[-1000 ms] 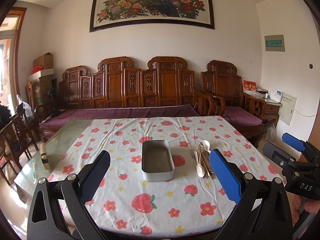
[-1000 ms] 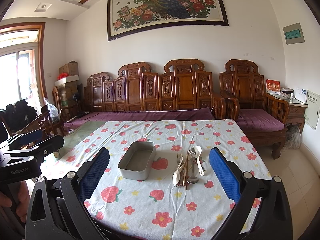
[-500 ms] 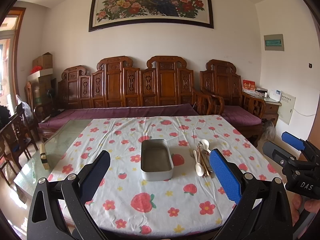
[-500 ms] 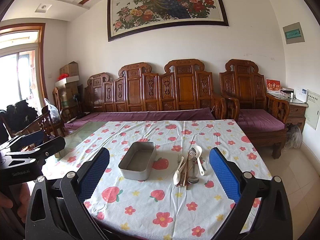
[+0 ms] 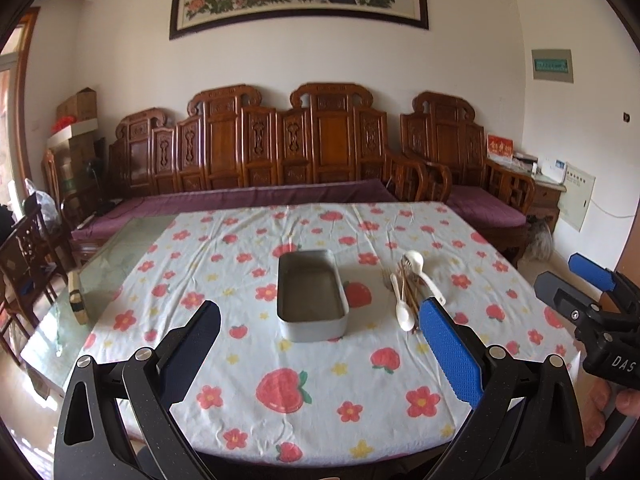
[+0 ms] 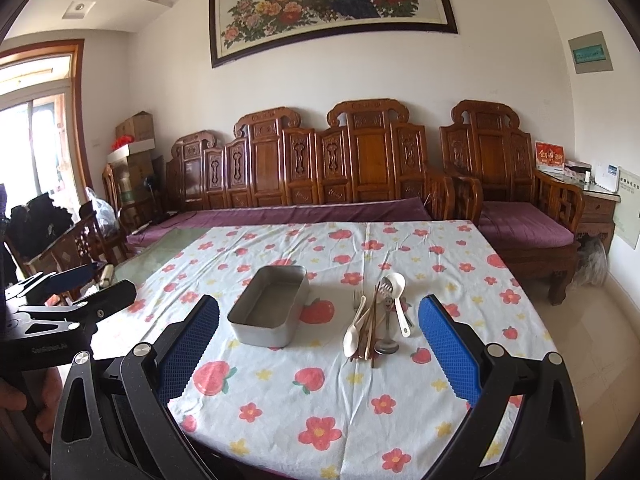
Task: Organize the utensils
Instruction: 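Lower the right gripper onto the utensil pile and grasp a white plastic spoon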
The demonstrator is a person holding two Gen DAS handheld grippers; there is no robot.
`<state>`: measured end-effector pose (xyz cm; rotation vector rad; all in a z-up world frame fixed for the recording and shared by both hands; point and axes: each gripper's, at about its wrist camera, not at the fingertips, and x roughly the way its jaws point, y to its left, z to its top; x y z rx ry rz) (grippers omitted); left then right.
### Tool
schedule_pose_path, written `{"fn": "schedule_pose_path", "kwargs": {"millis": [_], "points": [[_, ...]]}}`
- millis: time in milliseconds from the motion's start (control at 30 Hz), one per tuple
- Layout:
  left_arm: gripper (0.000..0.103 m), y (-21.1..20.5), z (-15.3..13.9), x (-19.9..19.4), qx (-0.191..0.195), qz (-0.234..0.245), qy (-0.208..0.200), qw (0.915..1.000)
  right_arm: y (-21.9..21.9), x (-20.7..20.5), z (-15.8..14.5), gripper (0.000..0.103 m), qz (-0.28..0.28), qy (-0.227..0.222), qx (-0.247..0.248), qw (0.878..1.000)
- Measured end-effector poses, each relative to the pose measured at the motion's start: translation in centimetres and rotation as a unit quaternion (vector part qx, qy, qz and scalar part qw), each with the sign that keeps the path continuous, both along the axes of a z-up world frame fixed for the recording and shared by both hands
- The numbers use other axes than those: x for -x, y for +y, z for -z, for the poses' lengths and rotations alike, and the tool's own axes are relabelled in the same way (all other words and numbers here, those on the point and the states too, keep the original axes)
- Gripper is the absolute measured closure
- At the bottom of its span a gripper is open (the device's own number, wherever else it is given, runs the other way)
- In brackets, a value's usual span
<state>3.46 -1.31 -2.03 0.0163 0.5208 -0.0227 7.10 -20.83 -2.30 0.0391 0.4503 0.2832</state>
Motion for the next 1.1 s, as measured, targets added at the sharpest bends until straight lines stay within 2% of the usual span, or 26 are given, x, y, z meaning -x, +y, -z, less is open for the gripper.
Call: {"fn": "schedule_pose_path", "kwargs": {"millis": [300, 500, 633, 800, 1100], "points": [[0.006, -0.5, 3.4, -3.5, -0.006, 0.027, 0.029, 0.9992, -0.9, -4.6, 3.2, 0.003, -0.015, 0.023, 0.02, 0.999], [0.006, -1.1, 5.0, -6.0, -0.001, 0.051, 0.045, 0.9977, -2.3, -9.2, 6.1, 0.019, -0.02, 0.061, 0.034, 0.997], [0.006, -1.8, 6.2, -7.5, -0.003, 0.065, 0.06, 0.9961, -3.3, -13.2, 9.7, 0.038, -0.026, 0.104, 0.054, 0.993], [0.007, -3.2, 8.3, -9.4, -0.013, 0.084, 0.081, 0.993, -4.7, -17.5, 14.5, 0.053, -0.031, 0.155, 0.058, 0.986], [0.007, -5.5, 10.5, -12.9, -0.017, 0.106, 0.117, 0.9873, -5.3, -24.3, 18.8, 0.062, -0.041, 0.207, 0.074, 0.975]]}}
